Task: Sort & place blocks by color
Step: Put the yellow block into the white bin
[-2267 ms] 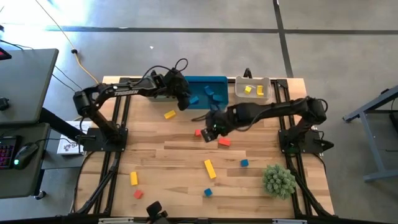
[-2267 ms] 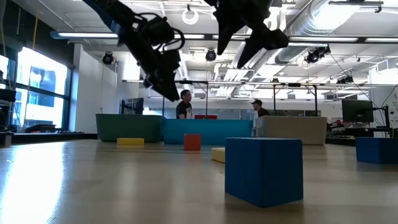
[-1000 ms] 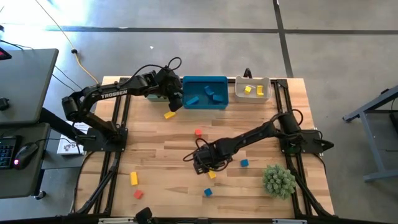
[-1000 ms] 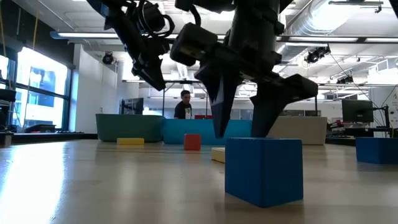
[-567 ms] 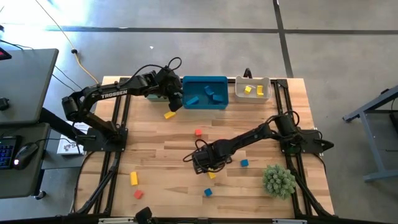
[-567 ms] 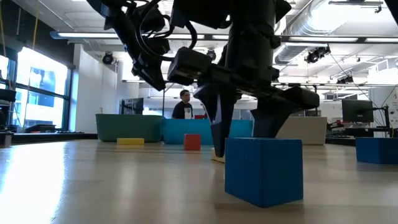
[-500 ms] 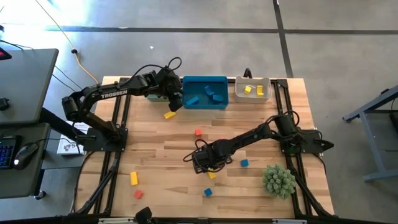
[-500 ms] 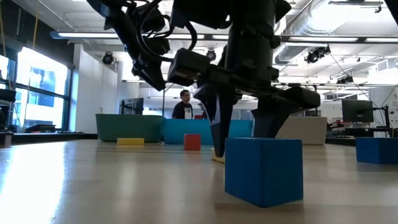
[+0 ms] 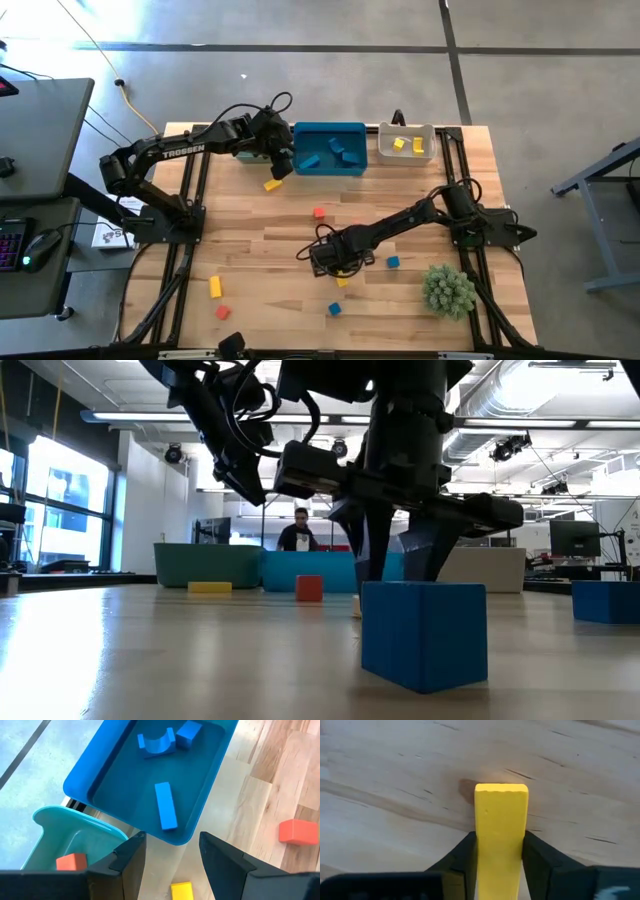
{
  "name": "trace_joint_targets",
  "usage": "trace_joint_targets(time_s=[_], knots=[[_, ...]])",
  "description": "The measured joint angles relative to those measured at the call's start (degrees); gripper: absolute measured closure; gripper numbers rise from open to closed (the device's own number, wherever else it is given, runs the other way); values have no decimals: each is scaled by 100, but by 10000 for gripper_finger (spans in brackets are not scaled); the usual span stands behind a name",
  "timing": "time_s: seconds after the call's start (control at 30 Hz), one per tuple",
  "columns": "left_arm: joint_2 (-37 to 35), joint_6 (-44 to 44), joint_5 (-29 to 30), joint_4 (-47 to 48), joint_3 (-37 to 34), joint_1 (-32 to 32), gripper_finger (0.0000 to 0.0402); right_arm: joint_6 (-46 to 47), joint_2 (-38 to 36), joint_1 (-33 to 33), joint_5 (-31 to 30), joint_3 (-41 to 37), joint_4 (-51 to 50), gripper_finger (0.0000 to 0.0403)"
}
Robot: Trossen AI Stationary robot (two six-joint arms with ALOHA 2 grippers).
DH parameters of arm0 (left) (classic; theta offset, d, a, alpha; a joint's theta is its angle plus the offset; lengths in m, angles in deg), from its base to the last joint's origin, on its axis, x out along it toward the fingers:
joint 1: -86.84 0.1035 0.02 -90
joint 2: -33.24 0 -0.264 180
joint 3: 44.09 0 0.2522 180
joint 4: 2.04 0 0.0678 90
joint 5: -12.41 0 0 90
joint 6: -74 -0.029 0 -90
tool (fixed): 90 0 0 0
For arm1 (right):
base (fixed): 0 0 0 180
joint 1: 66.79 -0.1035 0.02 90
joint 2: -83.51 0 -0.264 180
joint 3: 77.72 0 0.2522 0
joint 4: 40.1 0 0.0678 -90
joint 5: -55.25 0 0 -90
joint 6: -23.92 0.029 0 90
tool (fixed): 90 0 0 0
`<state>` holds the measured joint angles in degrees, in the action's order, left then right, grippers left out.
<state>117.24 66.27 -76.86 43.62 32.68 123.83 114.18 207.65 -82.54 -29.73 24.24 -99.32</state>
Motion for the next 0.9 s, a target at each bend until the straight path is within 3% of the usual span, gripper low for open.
trace_joint_targets(time_s=[0.37, 0.9], knots=[[0, 0, 5, -1, 0, 1, 227, -849, 52, 76, 97, 460, -452, 307], [0, 0, 4, 0, 0, 2, 227, -3033, 55, 864, -1217, 1796, -2707, 311]])
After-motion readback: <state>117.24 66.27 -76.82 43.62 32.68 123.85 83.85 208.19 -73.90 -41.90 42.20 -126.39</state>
